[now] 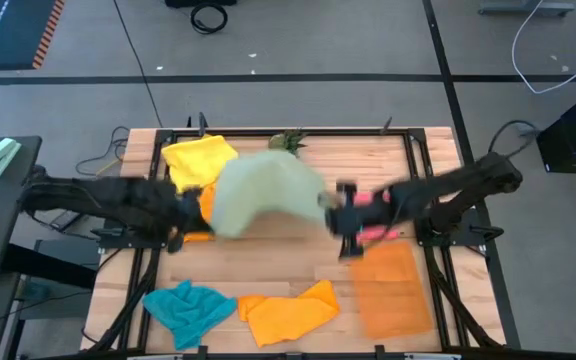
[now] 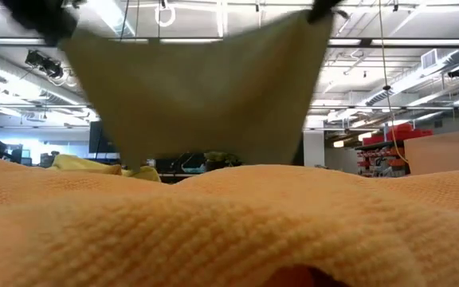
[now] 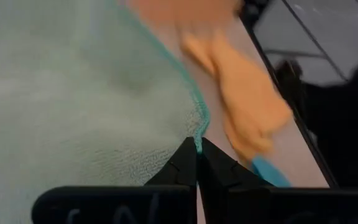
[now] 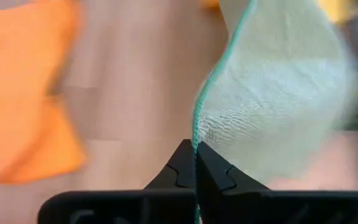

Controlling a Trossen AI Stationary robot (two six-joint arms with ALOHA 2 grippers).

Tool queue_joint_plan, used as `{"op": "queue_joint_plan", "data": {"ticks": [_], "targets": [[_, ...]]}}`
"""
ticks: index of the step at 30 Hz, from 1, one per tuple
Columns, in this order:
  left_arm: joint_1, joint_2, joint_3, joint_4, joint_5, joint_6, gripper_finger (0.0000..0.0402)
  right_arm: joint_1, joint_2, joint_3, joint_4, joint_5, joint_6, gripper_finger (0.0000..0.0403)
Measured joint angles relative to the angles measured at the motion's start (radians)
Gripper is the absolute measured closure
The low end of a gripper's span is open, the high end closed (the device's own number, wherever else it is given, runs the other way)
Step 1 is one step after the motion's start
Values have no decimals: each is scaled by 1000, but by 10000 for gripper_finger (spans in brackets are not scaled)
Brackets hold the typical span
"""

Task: Fold microfiber towels
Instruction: Fold the green microfiber towel

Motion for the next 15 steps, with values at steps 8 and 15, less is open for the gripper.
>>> {"op": "queue_joint_plan", "data": {"ticks": [8, 15], "targets": [[-201, 1, -317, 326, 12, -258, 394, 178, 1, -409, 439, -12, 310, 402], [-200, 1, -216, 273, -227, -102, 395, 130, 0, -406, 376, 27, 340, 402]]}}
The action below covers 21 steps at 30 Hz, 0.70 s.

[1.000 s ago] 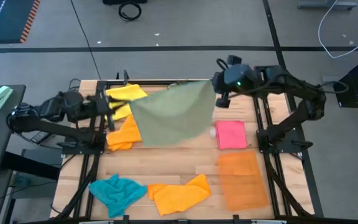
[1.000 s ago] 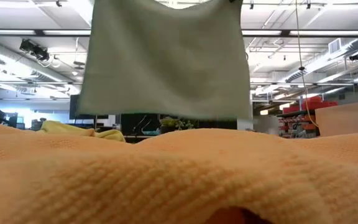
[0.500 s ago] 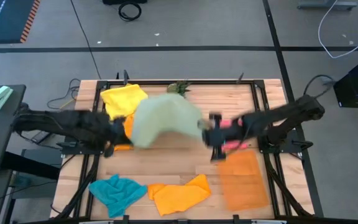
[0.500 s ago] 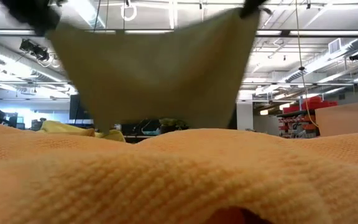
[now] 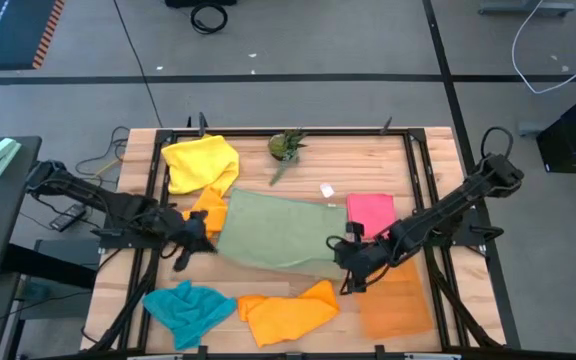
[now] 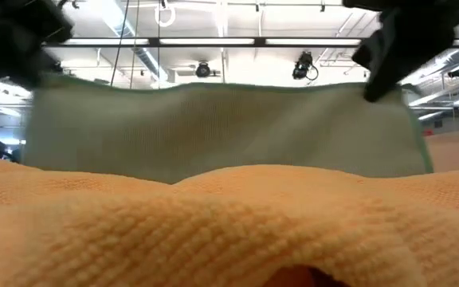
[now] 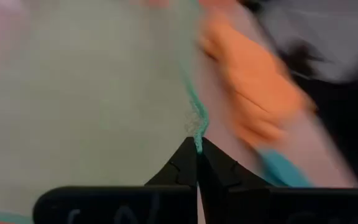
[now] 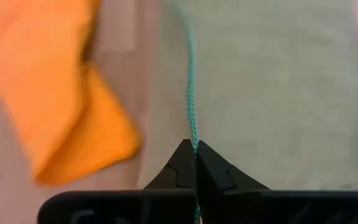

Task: Fold microfiber towels
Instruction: Fold the green microfiber towel

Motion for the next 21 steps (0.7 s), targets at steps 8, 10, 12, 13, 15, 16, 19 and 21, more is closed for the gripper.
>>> {"op": "queue_joint_plan", "data": {"ticks": [8, 10, 12, 13, 15, 16, 19, 21], "targets": [[203, 8, 119, -131, -324, 200, 395, -267, -1, 34, -179, -102, 3, 402], [262, 23, 100, -132, -298, 207, 395, -314, -1, 33, -202, -105, 3, 402], [313, 51, 76, -122, -279, 220, 391, -350, -1, 33, -199, -102, -12, 402], [335, 71, 67, -113, -279, 221, 387, -366, -1, 33, -199, -107, -18, 402], [382, 110, 54, -84, -278, 234, 382, -395, -1, 33, -201, -114, -25, 402], [401, 131, 50, -62, -279, 248, 382, -410, -1, 33, -201, -120, -24, 402], [450, 198, 46, 19, -279, 301, 391, -441, -1, 21, -217, -133, 1, 402], [475, 235, 46, 73, -273, 327, 395, -454, -1, 7, -222, -160, 14, 402]]}}
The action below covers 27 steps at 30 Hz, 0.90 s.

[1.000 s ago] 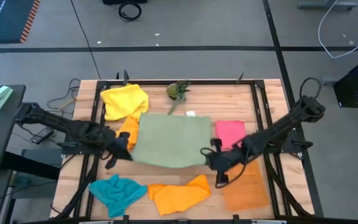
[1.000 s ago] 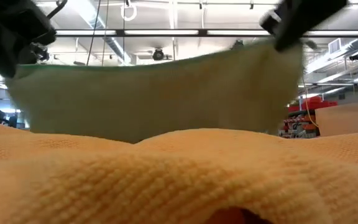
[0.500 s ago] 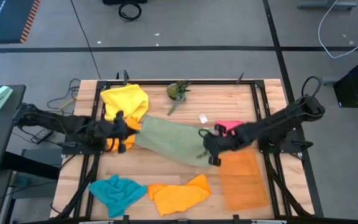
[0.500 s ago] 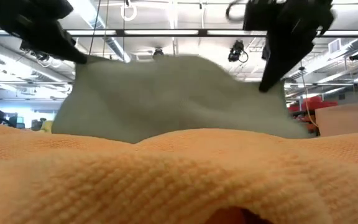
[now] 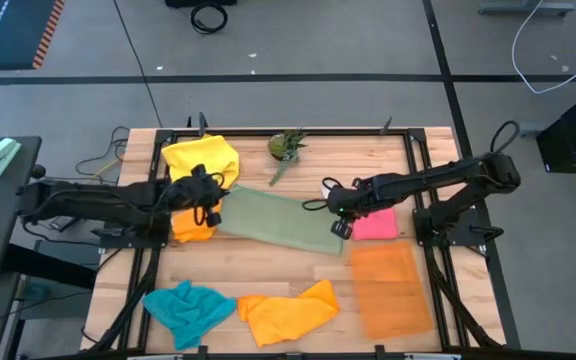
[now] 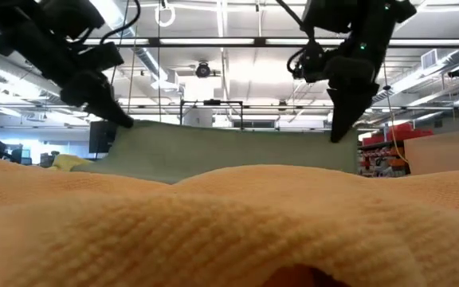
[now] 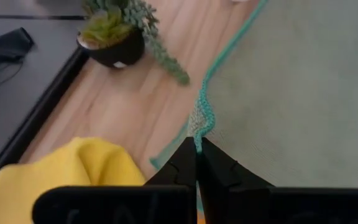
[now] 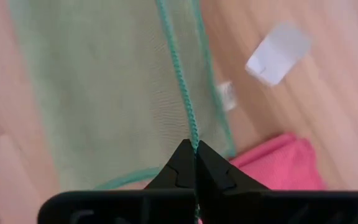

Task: Fold microfiber towels
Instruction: Fold the green microfiber towel

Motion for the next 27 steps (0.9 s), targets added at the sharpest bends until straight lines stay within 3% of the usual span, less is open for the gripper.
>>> {"op": "queue_joint_plan", "data": {"ticks": [7, 15, 19, 21, 23, 27], "targets": [[62, 102, 0, 58, 28, 24, 348, -36, 0, -49, 32, 11, -25, 386], [91, 98, 29, 51, 31, -8, 263, -105, 0, 3, 20, 76, -76, 280], [60, 91, 63, 64, 215, -25, 243, -105, 0, 57, 13, 14, -18, 239], [35, 107, 63, 81, 293, -69, 245, -56, 0, 57, 73, -22, -5, 235], [2, 155, 64, 78, 295, -97, 263, 2, 13, 41, 152, -29, -4, 245], [-50, 300, 64, 146, 243, -114, 338, 68, 90, 20, 197, -31, 10, 321]]}}
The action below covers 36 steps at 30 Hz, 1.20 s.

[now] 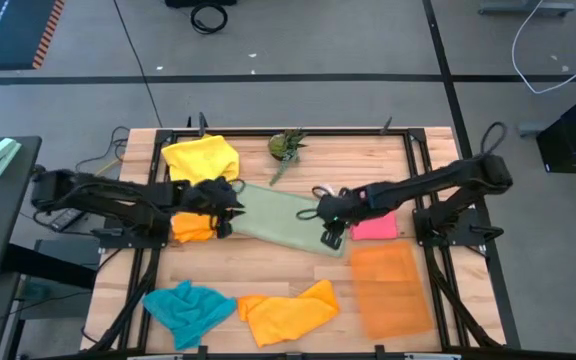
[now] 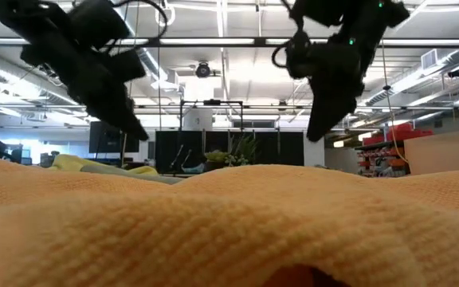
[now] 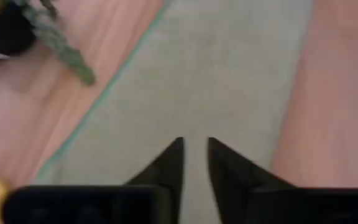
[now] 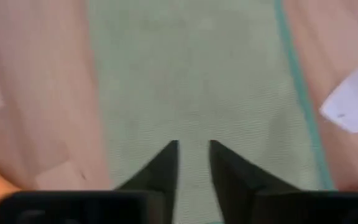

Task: Fold microfiber towels
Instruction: Fold the green microfiber towel

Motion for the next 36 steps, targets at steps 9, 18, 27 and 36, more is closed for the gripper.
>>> {"op": "queue_joint_plan", "data": {"ticks": [9, 18, 27, 36], "targets": [[-25, 224, -1, 16, 9, -56, 394, -35, 173, 0, 3, -11, -45, 397], [-241, 239, -2, 166, 121, -263, 396, -255, 161, 21, -2, 120, -227, 400], [-298, 142, 2, 361, 23, -175, 396, -210, 3, 115, 6, 118, -238, 400], [-110, 166, -2, 200, -25, -46, 396, 62, 122, 110, 22, 86, 1, 400]]}}
